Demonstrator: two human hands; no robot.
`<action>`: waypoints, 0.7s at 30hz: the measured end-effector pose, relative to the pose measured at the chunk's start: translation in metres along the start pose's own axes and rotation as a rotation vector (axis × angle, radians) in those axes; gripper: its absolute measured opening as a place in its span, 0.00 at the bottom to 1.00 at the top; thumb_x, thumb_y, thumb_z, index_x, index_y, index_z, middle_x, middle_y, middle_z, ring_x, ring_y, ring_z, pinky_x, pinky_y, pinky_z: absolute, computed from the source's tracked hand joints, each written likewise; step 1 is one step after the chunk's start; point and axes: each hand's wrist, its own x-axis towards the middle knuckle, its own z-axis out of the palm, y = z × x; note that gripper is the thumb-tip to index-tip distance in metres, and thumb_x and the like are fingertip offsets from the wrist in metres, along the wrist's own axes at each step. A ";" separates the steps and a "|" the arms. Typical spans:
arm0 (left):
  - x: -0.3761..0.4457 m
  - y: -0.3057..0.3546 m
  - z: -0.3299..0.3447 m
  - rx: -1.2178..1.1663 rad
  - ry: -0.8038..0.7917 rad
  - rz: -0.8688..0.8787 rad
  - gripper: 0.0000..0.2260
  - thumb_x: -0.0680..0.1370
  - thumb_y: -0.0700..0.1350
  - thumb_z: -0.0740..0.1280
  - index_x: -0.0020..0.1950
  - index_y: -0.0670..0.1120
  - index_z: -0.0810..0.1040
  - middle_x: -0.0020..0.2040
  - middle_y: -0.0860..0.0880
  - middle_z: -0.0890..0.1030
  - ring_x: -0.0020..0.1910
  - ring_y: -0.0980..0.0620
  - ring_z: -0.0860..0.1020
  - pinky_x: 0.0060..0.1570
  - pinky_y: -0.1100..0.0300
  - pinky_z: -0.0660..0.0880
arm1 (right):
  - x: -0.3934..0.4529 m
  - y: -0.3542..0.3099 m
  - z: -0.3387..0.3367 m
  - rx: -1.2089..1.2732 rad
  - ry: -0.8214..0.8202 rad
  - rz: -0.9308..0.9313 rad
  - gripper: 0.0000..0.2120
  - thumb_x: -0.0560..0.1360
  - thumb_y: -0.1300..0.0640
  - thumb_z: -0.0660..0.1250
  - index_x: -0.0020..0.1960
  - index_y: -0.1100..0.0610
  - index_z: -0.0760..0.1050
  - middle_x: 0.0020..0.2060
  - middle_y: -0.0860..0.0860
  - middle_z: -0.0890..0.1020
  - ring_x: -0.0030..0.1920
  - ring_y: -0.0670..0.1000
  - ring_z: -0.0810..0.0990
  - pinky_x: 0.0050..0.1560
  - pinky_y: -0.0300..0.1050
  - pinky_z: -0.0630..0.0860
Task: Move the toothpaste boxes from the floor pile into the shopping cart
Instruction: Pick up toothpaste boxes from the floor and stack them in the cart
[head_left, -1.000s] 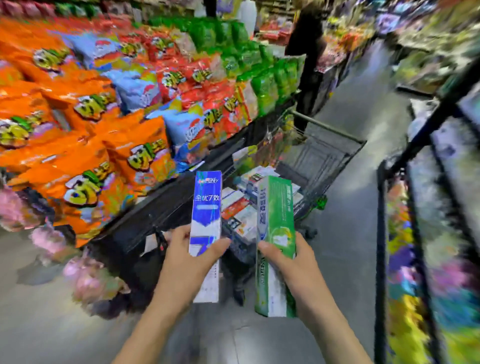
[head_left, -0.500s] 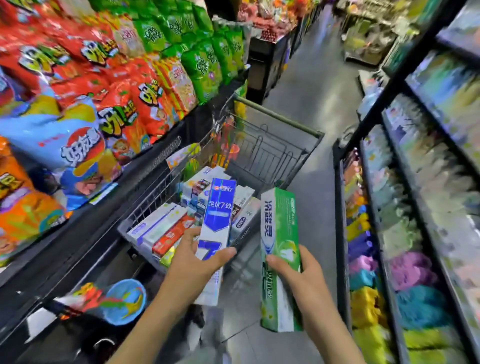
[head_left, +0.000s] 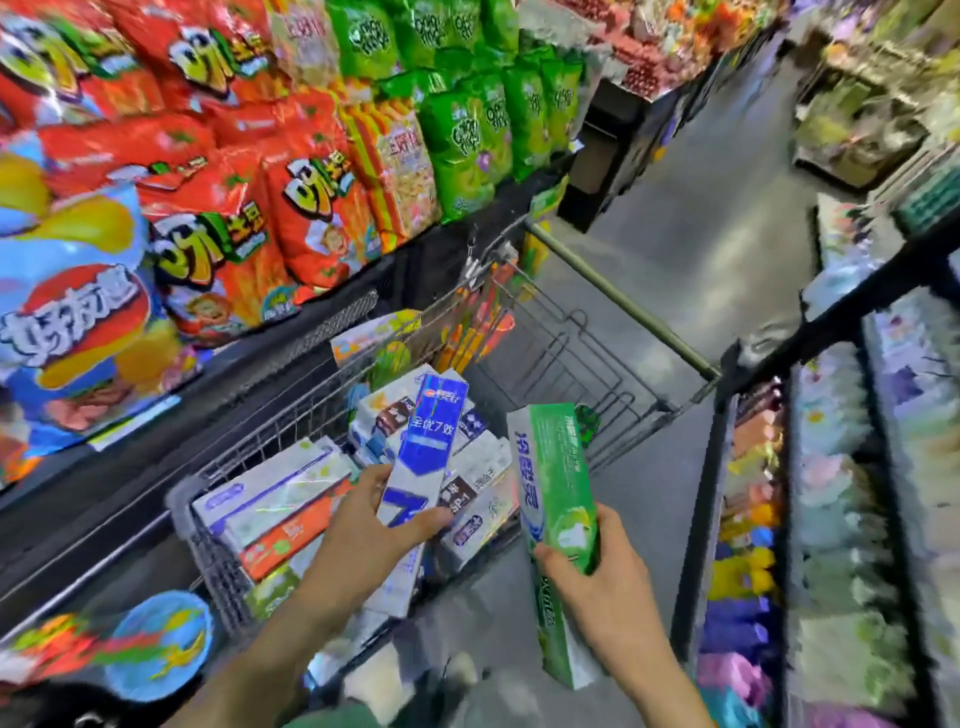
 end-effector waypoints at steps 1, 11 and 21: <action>0.009 -0.003 0.003 -0.004 0.031 -0.006 0.18 0.71 0.46 0.79 0.56 0.53 0.75 0.45 0.58 0.84 0.40 0.66 0.81 0.37 0.73 0.72 | 0.019 0.004 -0.002 -0.037 -0.039 -0.046 0.15 0.70 0.48 0.75 0.51 0.44 0.71 0.44 0.42 0.81 0.45 0.35 0.77 0.42 0.33 0.71; 0.029 -0.028 0.050 -0.021 0.497 -0.156 0.24 0.68 0.52 0.81 0.60 0.54 0.77 0.50 0.55 0.85 0.45 0.59 0.84 0.44 0.65 0.75 | 0.206 0.024 0.001 -0.480 -0.666 -0.598 0.28 0.63 0.42 0.65 0.63 0.44 0.74 0.52 0.42 0.75 0.55 0.47 0.75 0.52 0.47 0.74; 0.010 -0.059 0.079 0.321 0.641 -0.346 0.26 0.71 0.53 0.78 0.67 0.54 0.75 0.47 0.63 0.81 0.41 0.71 0.78 0.40 0.76 0.71 | 0.317 0.101 0.077 -1.036 -1.092 -0.975 0.34 0.66 0.54 0.68 0.72 0.51 0.70 0.65 0.53 0.76 0.63 0.59 0.74 0.62 0.53 0.72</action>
